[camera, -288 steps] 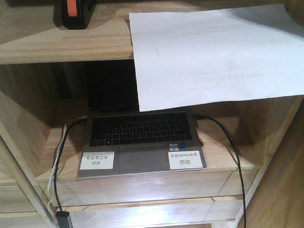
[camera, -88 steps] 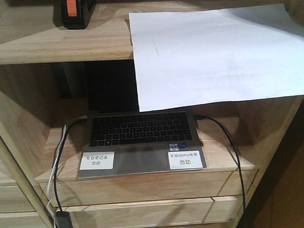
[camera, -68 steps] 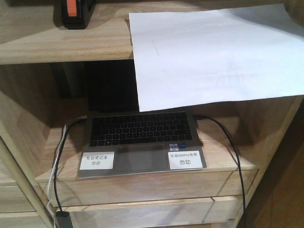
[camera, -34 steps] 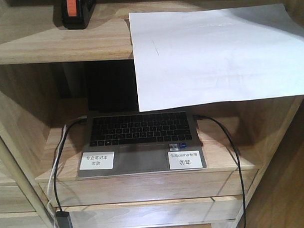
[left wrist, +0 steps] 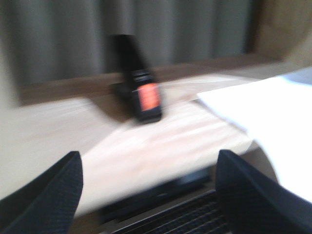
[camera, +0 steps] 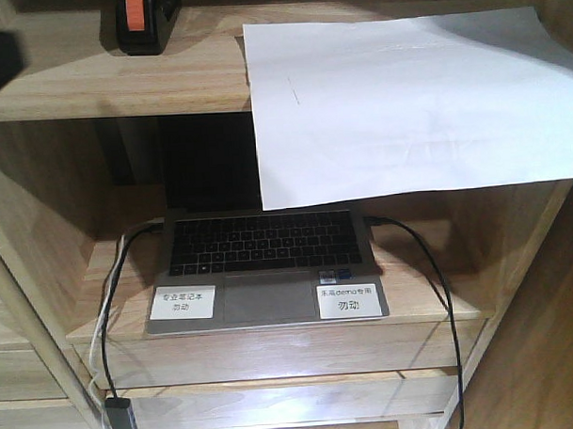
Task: Grab stapler and paper to desk for stapling
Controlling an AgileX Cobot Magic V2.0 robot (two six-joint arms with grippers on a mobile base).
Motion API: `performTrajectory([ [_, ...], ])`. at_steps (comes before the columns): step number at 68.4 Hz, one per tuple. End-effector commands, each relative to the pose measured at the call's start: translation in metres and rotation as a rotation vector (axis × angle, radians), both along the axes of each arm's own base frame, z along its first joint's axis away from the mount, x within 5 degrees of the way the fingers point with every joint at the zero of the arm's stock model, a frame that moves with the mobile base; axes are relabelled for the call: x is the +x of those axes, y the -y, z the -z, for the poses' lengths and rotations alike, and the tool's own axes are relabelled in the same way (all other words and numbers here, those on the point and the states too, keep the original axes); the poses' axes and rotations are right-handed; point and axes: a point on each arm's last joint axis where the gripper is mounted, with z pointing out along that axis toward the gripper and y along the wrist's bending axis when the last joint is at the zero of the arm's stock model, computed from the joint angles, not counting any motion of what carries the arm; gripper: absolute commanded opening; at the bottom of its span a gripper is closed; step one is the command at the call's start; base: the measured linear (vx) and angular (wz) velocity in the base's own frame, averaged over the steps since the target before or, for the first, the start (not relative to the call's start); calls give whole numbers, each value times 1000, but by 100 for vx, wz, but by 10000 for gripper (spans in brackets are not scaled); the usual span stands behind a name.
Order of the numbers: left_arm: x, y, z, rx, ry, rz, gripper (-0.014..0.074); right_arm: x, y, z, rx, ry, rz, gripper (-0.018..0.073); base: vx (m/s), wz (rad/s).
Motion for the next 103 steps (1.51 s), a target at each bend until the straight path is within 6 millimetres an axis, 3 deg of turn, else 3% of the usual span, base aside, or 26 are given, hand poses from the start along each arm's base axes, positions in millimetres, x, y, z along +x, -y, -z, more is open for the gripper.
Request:
performTrajectory([
  [1,20,11,-26,-43,85,12,544,0,0,0,-10,62,5,-10,0,0],
  [20,79,37,-75,-27,54,12,544,0,0,0,-10,62,5,-10,0,0],
  [39,130,59,-94,-20,-84,-3,544,0,0,0,-10,62,5,-10,0,0],
  [59,159,64,-94,-22,-161,-87,544,0,0,0,-10,62,5,-10,0,0],
  [81,184,60,-74,-42,-229,-131,544,0,0,0,-10,63,5,-10,0,0],
  [103,203,71,-53,-8,-264,-88,502,0,0,0,-10,63,5,-10,0,0],
])
